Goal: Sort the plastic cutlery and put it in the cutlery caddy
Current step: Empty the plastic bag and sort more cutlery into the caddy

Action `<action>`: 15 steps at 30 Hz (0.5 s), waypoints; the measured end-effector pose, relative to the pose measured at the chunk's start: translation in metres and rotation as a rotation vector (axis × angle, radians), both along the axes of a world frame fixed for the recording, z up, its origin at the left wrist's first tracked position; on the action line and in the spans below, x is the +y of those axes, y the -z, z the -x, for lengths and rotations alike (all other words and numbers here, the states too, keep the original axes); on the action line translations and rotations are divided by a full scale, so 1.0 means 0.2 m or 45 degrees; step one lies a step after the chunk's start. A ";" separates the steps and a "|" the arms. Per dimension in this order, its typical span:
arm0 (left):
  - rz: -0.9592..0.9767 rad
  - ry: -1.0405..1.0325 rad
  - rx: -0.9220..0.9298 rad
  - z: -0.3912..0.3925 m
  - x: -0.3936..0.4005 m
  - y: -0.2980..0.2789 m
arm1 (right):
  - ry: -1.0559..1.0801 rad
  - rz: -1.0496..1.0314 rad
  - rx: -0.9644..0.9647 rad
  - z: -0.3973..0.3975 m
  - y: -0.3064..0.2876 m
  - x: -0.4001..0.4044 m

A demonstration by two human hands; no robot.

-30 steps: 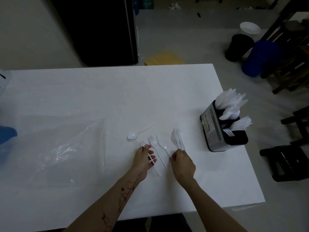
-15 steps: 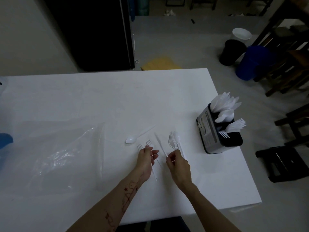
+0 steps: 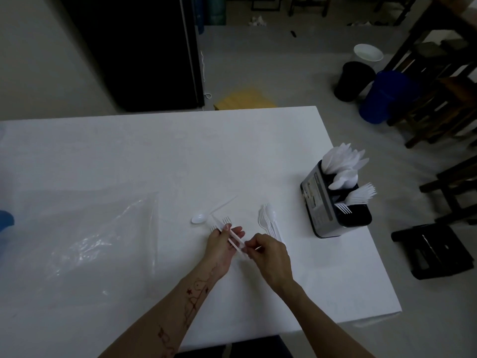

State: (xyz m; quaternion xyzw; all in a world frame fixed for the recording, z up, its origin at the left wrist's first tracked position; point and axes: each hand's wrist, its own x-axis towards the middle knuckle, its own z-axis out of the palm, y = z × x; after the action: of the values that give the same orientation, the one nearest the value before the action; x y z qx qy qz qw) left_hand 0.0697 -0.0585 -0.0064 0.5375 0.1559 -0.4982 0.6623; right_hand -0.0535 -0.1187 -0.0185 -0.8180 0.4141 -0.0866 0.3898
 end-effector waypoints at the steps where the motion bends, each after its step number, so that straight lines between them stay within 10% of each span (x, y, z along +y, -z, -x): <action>1: 0.010 0.018 0.004 0.00 0.01 0.00 | 0.009 0.037 0.020 0.00 0.00 -0.01; 15: -0.045 -0.011 -0.003 -0.03 0.05 0.04 | 0.442 0.071 0.378 0.07 0.09 -0.15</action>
State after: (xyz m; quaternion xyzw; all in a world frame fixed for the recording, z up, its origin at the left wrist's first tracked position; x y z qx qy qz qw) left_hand 0.0765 -0.0487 -0.0140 0.5489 0.1662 -0.4918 0.6551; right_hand -0.0667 -0.1479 -0.0371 -0.7486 0.5990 -0.0426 0.2812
